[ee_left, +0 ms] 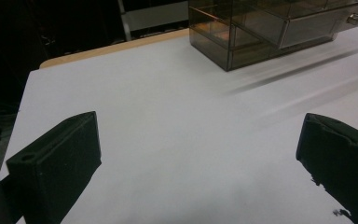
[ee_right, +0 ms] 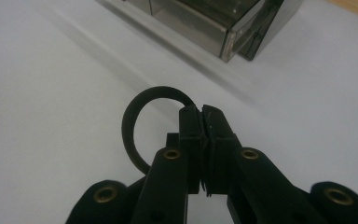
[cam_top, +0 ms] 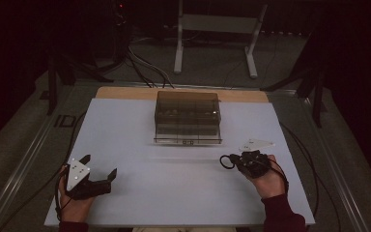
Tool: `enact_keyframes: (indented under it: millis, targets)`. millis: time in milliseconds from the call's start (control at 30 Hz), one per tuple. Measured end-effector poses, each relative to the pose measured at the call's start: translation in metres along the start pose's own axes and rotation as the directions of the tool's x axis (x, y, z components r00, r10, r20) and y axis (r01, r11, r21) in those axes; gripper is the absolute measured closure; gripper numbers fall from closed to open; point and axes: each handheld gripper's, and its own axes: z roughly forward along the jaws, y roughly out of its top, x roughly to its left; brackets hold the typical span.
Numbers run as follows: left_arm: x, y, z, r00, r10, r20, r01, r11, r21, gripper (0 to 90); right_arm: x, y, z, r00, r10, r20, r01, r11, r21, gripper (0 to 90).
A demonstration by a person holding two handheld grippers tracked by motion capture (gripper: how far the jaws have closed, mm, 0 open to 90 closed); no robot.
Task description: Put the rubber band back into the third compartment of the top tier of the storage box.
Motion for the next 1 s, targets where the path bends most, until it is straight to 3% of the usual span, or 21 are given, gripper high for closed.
enact_keyframes:
  millis: [1000]
  targets:
    - [0.000,0.000,0.001,1.0000,0.003,0.005,-0.003,1.0000,0.005,0.5,-0.015,0.043,0.000,0.9988,0.018,0.045,-0.016,0.999,-0.051,88.5]
